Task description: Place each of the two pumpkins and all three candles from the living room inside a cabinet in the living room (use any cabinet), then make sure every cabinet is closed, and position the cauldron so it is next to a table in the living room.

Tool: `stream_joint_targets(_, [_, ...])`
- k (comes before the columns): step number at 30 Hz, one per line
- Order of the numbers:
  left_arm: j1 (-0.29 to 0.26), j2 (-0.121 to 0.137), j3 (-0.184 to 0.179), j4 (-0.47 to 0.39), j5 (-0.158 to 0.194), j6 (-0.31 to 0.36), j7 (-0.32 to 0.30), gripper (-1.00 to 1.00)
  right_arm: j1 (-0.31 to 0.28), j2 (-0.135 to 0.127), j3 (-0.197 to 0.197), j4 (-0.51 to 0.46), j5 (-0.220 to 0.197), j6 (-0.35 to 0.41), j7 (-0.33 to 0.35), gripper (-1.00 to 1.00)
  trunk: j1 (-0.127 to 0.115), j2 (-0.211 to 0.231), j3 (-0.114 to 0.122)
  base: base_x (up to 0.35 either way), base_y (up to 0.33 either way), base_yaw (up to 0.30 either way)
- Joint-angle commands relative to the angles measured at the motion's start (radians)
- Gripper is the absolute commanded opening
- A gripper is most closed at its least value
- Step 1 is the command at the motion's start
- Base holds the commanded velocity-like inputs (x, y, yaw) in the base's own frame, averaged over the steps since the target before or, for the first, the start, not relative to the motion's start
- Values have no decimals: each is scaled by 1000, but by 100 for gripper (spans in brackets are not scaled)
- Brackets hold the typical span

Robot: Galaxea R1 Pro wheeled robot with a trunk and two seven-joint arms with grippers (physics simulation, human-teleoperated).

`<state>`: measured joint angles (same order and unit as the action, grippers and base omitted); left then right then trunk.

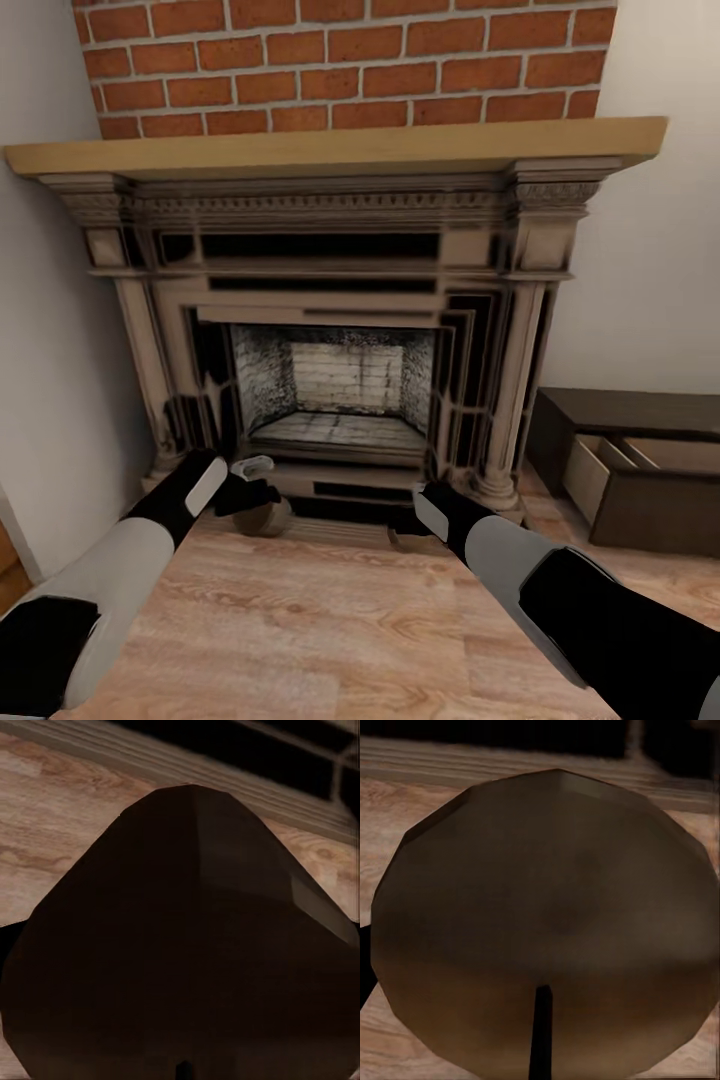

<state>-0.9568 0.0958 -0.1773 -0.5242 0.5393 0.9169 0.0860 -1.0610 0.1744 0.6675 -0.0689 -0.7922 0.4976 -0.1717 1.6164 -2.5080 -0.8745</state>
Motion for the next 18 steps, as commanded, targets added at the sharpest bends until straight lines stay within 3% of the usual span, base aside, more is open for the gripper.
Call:
stream_joint_targets(1, [0,4,-7,3,15,2,9,-100,-1,0,7,-2,-10,4,-7,-100,-1,0,2,0,0,-276])
stream_joint_targets(5, [0,8,-7,11,15,2,9,-100,-1,0,6,-1,-10,7,-9,-100,-2,1,13,0,0,-178])
stream_joint_targets(15, [0,10,-14,15,11,-5,8,-100,-1,0,6,-2,-11,61,-7,-100,-2,1,-3,0,0,-32])
stream_joint_targets(18, [0,9,-15,35,10,-60,7,-100,-1,0,3,-1,-13,62,-6,-100,-2,1,-8,0,0,0])
